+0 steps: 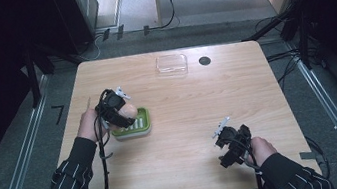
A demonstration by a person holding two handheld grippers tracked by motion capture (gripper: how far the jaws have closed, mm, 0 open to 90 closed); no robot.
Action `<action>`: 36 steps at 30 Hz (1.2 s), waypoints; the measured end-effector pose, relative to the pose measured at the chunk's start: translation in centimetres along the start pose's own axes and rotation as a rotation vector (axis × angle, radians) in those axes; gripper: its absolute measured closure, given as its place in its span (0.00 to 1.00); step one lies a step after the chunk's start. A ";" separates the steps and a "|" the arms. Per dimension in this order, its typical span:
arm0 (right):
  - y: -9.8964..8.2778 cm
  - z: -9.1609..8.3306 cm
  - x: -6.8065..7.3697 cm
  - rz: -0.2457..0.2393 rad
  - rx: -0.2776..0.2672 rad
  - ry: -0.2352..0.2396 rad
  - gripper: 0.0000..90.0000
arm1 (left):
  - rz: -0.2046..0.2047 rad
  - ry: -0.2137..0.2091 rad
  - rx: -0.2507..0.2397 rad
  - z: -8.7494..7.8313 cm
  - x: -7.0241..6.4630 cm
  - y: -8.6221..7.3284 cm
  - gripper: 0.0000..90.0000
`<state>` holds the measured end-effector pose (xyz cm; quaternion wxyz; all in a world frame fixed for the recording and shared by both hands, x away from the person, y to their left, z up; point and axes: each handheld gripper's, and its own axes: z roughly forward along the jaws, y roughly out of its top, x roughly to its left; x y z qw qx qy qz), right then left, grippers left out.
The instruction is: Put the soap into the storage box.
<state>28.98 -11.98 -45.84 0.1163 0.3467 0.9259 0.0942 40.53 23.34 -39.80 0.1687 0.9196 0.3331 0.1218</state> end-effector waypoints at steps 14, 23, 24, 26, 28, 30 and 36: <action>0.0 0.0 0.0 -0.002 0.001 0.000 0.16 | 0.010 0.005 0.000 0.8 0.2 0.2 0.38; 0.0 0.0 0.0 -0.002 -0.001 0.000 0.16 | 0.052 -0.001 0.015 1.2 0.0 0.4 0.38; 0.0 0.0 0.0 0.001 0.001 -0.001 0.16 | 0.052 -0.001 0.016 1.3 0.1 0.4 0.38; 0.0 0.0 0.0 0.004 0.000 -0.001 0.16 | 0.061 -0.005 0.018 1.4 0.0 0.4 0.38; 0.0 0.0 0.0 0.002 0.002 -0.001 0.16 | 0.071 -0.005 0.019 1.4 0.0 0.3 0.38; 0.0 0.0 0.0 0.002 0.001 0.000 0.16 | 0.085 -0.005 0.020 1.5 0.1 0.3 0.38; 0.0 0.0 0.0 0.002 0.002 -0.001 0.16 | 0.110 -0.012 0.027 1.8 0.2 0.3 0.38</action>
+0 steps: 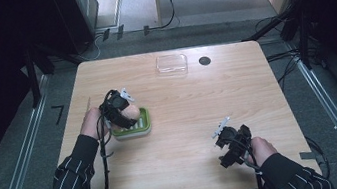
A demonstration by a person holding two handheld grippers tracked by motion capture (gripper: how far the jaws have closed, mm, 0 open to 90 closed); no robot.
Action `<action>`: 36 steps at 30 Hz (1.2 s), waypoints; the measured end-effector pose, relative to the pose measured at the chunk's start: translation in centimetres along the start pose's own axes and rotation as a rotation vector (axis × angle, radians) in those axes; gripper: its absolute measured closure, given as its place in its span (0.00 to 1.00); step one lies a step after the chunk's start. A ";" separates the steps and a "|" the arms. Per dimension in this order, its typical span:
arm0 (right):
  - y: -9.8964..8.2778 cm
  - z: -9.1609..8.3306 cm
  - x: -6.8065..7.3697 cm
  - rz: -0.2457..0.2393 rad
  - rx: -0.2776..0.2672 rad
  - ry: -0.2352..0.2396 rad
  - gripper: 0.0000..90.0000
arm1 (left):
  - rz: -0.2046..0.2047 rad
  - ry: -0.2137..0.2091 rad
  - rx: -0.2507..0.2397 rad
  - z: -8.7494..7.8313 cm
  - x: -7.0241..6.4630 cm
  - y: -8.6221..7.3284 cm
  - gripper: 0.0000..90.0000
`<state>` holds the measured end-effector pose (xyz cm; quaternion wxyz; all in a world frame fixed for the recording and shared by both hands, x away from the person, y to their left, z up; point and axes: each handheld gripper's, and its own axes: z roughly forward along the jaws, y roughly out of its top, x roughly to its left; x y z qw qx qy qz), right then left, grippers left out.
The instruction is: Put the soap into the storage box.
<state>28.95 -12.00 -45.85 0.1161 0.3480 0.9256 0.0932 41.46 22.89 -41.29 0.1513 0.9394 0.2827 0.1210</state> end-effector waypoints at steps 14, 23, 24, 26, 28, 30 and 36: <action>0.0 0.0 0.0 0.002 -0.001 0.000 0.16 | 0.047 -0.027 -0.005 0.4 0.3 -0.3 0.38; 0.0 0.0 0.0 0.002 -0.001 0.001 0.16 | 0.082 -0.056 -0.020 0.4 0.5 -0.4 0.38; 0.0 0.0 0.0 0.003 -0.001 0.001 0.16 | 0.087 -0.058 -0.022 0.4 0.6 -0.4 0.38; 0.0 0.0 0.0 -0.003 0.001 0.002 0.16 | 0.091 -0.061 -0.023 0.5 0.6 -0.4 0.38; 0.0 0.0 0.0 -0.003 -0.001 0.001 0.16 | 0.099 -0.070 -0.017 0.7 0.6 -0.4 0.38; 0.0 0.0 0.0 0.002 0.000 0.000 0.16 | 0.107 -0.067 -0.005 1.0 0.5 -0.4 0.38; 0.0 0.0 0.0 0.002 0.000 0.000 0.16 | 0.145 -0.073 0.002 1.5 0.4 -0.5 0.38</action>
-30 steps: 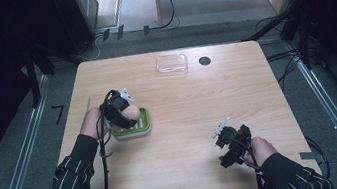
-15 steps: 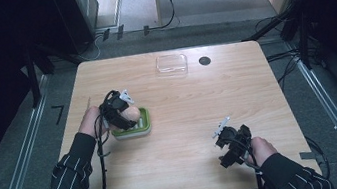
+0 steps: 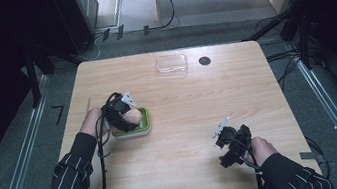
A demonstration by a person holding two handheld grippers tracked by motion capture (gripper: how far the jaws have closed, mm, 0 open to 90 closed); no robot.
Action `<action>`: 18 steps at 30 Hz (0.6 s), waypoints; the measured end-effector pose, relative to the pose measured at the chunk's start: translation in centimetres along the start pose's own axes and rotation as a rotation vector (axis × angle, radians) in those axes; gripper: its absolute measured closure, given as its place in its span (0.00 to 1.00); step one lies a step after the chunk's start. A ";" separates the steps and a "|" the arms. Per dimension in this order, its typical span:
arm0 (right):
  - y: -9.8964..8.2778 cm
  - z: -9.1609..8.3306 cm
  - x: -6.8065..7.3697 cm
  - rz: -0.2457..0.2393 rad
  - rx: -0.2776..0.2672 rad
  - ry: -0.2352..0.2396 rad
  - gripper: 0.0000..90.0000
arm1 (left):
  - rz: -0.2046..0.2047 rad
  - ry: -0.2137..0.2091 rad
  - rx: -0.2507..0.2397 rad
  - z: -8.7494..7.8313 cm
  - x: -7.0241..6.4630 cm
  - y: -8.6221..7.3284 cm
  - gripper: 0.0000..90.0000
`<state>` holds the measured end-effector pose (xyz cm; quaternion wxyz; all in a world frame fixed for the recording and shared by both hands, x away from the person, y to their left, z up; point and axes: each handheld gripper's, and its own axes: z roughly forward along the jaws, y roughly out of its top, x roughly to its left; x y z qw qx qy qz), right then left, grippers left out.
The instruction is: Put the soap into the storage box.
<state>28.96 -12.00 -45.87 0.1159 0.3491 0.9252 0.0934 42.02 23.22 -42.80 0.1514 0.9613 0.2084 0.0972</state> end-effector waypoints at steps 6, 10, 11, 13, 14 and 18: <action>0.0 0.0 0.0 0.000 -0.001 0.000 0.16 | 0.024 0.008 -0.004 0.2 -0.1 0.0 0.37; 0.0 0.0 0.0 -0.001 -0.001 0.000 0.16 | 0.027 0.005 -0.011 0.3 0.1 -0.2 0.37; 0.0 0.0 0.0 0.000 -0.001 0.000 0.16 | 0.021 -0.002 -0.013 0.4 0.1 -0.3 0.37; 0.0 0.0 0.0 0.000 -0.001 0.000 0.16 | 0.031 0.003 -0.004 0.5 0.1 -0.3 0.37; 0.0 0.0 0.0 0.000 -0.001 0.000 0.16 | 0.028 0.006 0.000 0.6 0.2 -0.3 0.37; 0.0 0.0 0.0 -0.001 0.000 0.000 0.16 | 0.032 -0.002 -0.006 0.8 0.2 -0.4 0.37</action>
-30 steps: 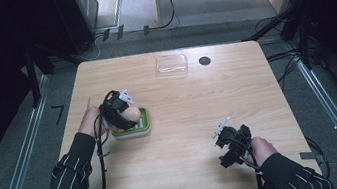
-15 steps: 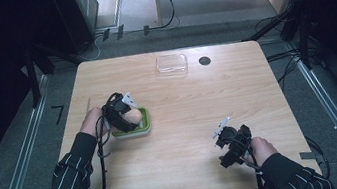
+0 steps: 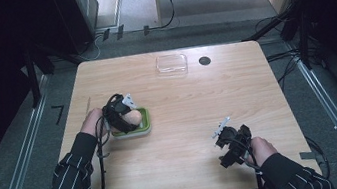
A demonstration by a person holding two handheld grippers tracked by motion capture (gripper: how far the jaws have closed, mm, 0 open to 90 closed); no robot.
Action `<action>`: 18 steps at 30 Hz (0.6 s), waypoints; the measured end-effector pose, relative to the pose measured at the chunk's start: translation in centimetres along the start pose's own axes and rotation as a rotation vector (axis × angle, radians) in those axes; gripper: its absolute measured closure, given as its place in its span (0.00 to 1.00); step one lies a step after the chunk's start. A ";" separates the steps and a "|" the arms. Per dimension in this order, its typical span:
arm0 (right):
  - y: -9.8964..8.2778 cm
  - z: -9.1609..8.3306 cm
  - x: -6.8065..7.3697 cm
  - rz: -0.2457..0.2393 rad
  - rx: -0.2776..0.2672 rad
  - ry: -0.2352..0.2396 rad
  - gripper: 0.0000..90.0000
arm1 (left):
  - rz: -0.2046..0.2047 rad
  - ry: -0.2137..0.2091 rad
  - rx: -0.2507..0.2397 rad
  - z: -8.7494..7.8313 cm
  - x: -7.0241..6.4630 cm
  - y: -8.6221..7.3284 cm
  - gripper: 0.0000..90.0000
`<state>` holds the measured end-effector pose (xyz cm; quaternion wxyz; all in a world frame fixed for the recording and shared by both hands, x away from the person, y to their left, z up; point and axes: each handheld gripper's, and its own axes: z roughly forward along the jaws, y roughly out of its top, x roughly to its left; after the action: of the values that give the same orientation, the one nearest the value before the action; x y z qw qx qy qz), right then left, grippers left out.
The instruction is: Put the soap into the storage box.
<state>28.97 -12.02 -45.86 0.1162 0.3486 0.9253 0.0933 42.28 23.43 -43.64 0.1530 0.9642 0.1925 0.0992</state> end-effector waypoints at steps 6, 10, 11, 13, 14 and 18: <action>0.0 0.0 0.0 0.000 -0.001 0.000 0.16 | -0.008 -0.001 0.001 0.1 0.1 -0.2 0.37; 0.0 0.0 0.0 0.000 0.000 -0.002 0.16 | -0.002 -0.002 -0.004 0.1 0.1 -0.3 0.37; 0.0 0.0 0.0 0.000 0.000 0.000 0.16 | 0.002 -0.003 -0.006 0.1 0.1 -0.3 0.37; 0.0 0.0 0.0 0.000 0.000 0.000 0.16 | 0.003 -0.004 -0.004 0.1 0.1 -0.4 0.37; 0.0 0.0 0.0 0.000 -0.001 -0.002 0.16 | 0.001 -0.004 -0.003 0.1 0.1 -0.4 0.37; 0.0 0.0 0.0 0.004 0.001 -0.001 0.16 | 0.009 0.001 -0.004 0.0 0.1 -0.3 0.36</action>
<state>28.93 -12.03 -45.84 0.1163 0.3505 0.9247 0.0929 42.27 23.77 -43.78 0.1545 0.9647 0.1882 0.1007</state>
